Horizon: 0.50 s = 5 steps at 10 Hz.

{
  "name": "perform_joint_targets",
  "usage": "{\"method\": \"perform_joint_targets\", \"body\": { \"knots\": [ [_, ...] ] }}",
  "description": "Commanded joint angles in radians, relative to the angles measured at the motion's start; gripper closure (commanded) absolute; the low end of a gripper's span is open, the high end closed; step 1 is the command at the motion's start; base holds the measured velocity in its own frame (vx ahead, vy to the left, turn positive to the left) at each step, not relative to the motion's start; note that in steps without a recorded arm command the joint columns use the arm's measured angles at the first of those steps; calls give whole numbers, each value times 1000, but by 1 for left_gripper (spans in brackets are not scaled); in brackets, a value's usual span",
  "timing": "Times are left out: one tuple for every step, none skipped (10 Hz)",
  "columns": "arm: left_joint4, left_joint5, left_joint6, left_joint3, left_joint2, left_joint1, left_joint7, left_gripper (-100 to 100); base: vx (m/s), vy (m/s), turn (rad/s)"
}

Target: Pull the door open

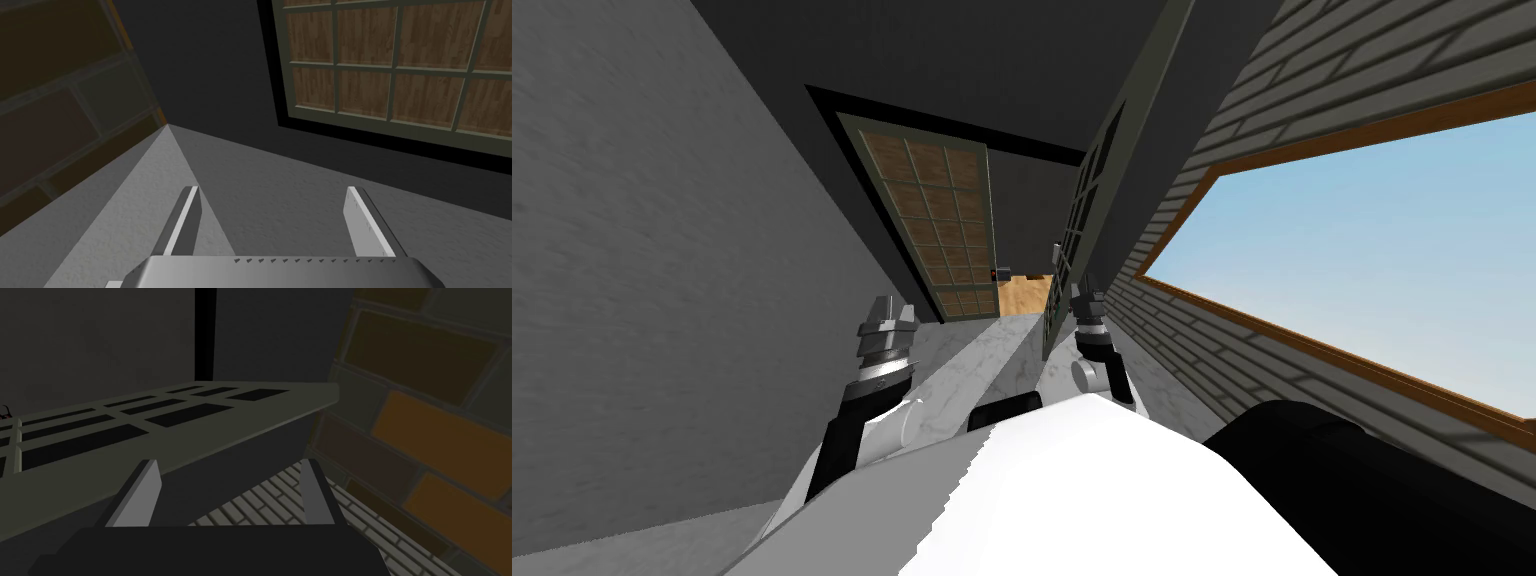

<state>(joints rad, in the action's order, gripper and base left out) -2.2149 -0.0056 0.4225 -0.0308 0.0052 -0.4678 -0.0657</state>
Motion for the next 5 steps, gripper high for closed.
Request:
{"method": "perform_joint_targets", "body": {
  "knots": [
    [28,-1,7,-2,10,10,-27,-100,73,26,-35],
    [47,-2,11,-4,15,17,-44,-100,127,21,-59],
    [65,-3,16,-5,20,24,-62,-100,150,-8,-50],
    [84,-4,21,-6,26,30,-80,-100,166,3,-34],
    [111,-6,27,-8,32,40,-105,-100,172,14,-53]
  ]
}}
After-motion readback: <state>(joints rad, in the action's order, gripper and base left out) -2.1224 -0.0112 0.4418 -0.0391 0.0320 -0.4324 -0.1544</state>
